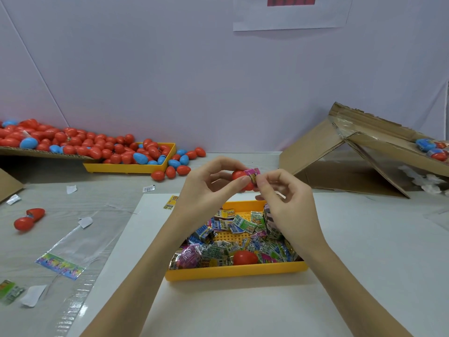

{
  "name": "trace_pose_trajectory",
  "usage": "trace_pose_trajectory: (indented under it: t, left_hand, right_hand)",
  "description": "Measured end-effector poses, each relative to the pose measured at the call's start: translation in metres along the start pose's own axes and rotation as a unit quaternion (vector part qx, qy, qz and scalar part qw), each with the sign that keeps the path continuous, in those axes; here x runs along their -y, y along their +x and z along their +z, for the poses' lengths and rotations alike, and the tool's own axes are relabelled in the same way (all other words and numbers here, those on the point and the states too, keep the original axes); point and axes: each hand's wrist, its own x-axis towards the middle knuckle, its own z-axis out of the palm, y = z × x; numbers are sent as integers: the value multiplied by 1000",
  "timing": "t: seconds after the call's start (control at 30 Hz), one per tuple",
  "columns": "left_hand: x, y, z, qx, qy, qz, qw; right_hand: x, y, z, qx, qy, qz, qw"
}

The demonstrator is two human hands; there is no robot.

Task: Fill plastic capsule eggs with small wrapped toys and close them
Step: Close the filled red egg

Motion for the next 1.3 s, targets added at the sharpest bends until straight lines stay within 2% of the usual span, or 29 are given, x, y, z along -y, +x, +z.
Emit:
trace_pose_trajectory:
  t: [0.13, 0.33, 0.47, 0.6, 0.8, 0.87, 1.1, 1.3]
  left_hand:
    - [1, 0, 1, -13, 8, 12, 1000]
    - [1, 1, 0, -13, -11, -8, 1000]
    - [2, 2, 0, -3, -28, -34, 999]
    - [2, 1, 2, -6, -26, -24, 999]
    - [4, 0, 3, -11, -41, -28, 999]
    - [4, 0, 4, -10, -45, -27, 999]
    - [6, 1, 3, -18, -9, 8, 1000]
    - [7, 1, 3, -21, 50, 55, 997]
  right_hand:
    - [0, 0, 0, -18, -6, -37, 999]
    - [4, -1, -1, 7, 94, 50, 994]
    - [4, -1, -3, 40, 74, 34, 996]
    - [5, -1, -4, 67, 96, 43, 992]
    - [2, -2, -1, 12, -16, -55, 998]
    - [0, -2, -1, 1, -15, -69, 998]
    - [5, 1, -1, 16, 105, 66, 992]
    - [5, 1, -3, 57, 191, 140, 970]
